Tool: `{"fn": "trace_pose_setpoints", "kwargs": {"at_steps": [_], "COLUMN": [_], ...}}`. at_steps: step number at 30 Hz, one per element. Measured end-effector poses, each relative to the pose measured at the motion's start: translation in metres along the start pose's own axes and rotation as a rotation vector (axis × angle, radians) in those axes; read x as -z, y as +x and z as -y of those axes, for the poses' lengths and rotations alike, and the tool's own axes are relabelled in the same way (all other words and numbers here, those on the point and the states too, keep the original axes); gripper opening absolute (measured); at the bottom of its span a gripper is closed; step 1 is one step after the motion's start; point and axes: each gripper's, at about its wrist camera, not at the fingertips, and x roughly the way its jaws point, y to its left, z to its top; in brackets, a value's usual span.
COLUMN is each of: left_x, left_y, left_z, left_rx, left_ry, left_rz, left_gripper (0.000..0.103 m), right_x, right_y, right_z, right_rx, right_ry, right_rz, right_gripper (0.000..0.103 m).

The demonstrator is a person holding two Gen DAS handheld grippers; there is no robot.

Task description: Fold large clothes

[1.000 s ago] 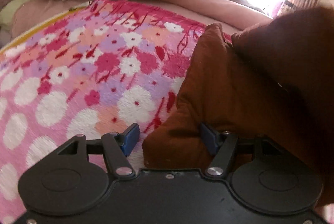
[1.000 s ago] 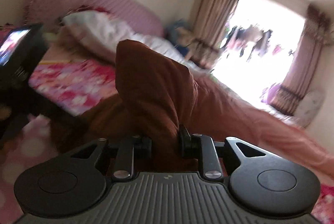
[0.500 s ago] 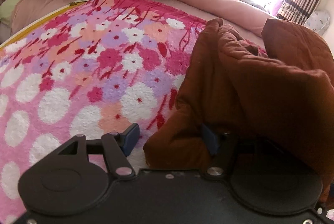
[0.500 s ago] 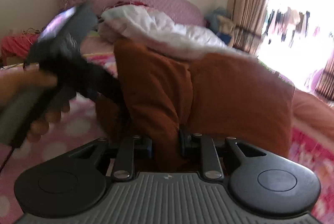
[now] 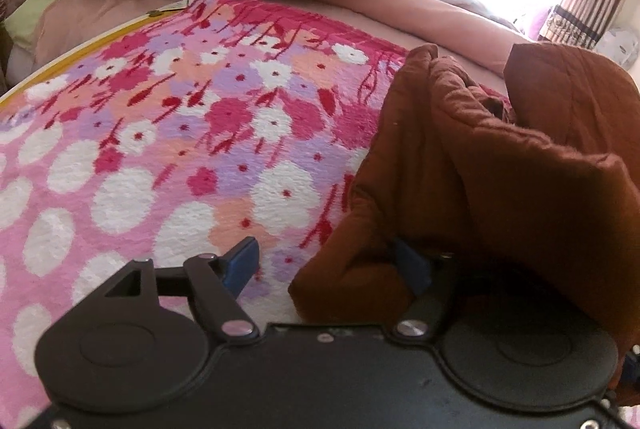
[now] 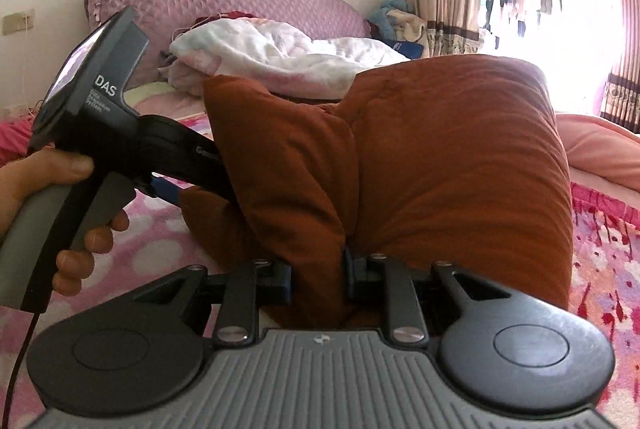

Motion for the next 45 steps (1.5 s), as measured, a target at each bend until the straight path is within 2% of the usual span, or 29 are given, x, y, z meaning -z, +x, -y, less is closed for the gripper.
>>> {"fn": "trace_pose_setpoints", "kwargs": {"at_steps": [3, 7, 11, 13, 16, 18, 20, 21, 23, 24, 26, 29, 30, 32, 34, 35, 36, 38, 40, 41, 45], "left_x": [-0.002, -0.003, -0.004, -0.006, -0.007, -0.007, -0.007, -0.007, -0.007, -0.004, 0.0, 0.0, -0.002, -0.003, -0.002, -0.001, -0.001, 0.0, -0.001, -0.002, -0.005], "left_y": [-0.009, -0.039, -0.09, -0.105, -0.113, -0.106, -0.088, -0.074, -0.036, -0.023, -0.017, -0.014, -0.012, -0.009, -0.008, -0.007, -0.008, -0.009, -0.01, -0.011, -0.017], "left_z": [-0.002, -0.007, -0.01, -0.007, 0.003, 0.017, 0.034, 0.042, 0.051, 0.05, 0.041, 0.038, 0.035, 0.03, 0.026, 0.025, 0.024, 0.023, 0.021, 0.021, 0.019], "left_rx": [-0.008, -0.028, 0.052, 0.068, 0.139, 0.143, 0.097, 0.042, -0.067, -0.074, -0.049, -0.04, -0.031, -0.006, 0.005, 0.008, 0.01, 0.018, 0.029, 0.032, 0.038], "left_ry": [-0.003, 0.019, 0.032, 0.047, 0.074, 0.115, 0.171, 0.207, 0.284, 0.29, 0.234, 0.236, 0.233, 0.211, 0.202, 0.199, 0.2, 0.2, 0.189, 0.186, 0.176], "left_rz": [0.008, 0.076, 0.208, 0.237, 0.259, 0.238, 0.206, 0.177, 0.046, 0.012, 0.012, 0.004, 0.0, -0.008, -0.008, -0.004, -0.001, 0.002, -0.003, -0.005, 0.0], "left_gripper": [0.077, 0.072, 0.073, 0.073, 0.073, 0.073, 0.076, 0.076, 0.078, 0.078, 0.079, 0.079, 0.079, 0.081, 0.083, 0.084, 0.084, 0.084, 0.085, 0.084, 0.084], "right_x": [0.001, 0.0, -0.002, -0.002, -0.002, -0.001, -0.001, -0.001, -0.002, -0.002, -0.002, 0.001, -0.002, -0.008, -0.013, -0.013, -0.012, -0.006, 0.001, 0.003, 0.003], "right_y": [-0.001, 0.002, 0.002, 0.002, 0.002, 0.002, 0.001, 0.001, 0.001, 0.0, -0.002, -0.016, -0.027, -0.055, -0.073, -0.076, -0.077, -0.075, -0.066, -0.061, -0.034], "right_z": [0.0, 0.002, 0.001, 0.0, -0.003, -0.005, -0.005, -0.005, -0.007, -0.009, -0.016, -0.027, -0.022, 0.001, 0.03, 0.048, 0.063, 0.094, 0.113, 0.12, 0.12], "right_rx": [-0.001, -0.016, -0.011, -0.004, 0.006, 0.01, 0.012, 0.013, 0.014, 0.014, 0.032, 0.044, 0.009, -0.086, -0.093, -0.071, -0.051, 0.004, 0.059, 0.05, 0.025], "right_ry": [-0.012, -0.013, -0.029, -0.04, -0.055, -0.063, -0.06, -0.06, -0.069, -0.082, -0.134, -0.22, -0.19, -0.05, 0.081, 0.15, 0.195, 0.301, 0.354, 0.375, 0.368], "right_rz": [-0.005, -0.005, 0.0, 0.004, 0.007, 0.007, 0.006, 0.004, 0.003, 0.004, 0.012, 0.042, 0.052, 0.102, 0.14, 0.137, 0.127, 0.111, 0.086, 0.079, 0.011], "right_gripper": [0.027, 0.027, 0.027, 0.027, 0.027, 0.027, 0.028, 0.028, 0.031, 0.035, 0.042, 0.057, 0.063, 0.065, 0.064, 0.056, 0.035, 0.022, 0.009, 0.005, 0.003]}}
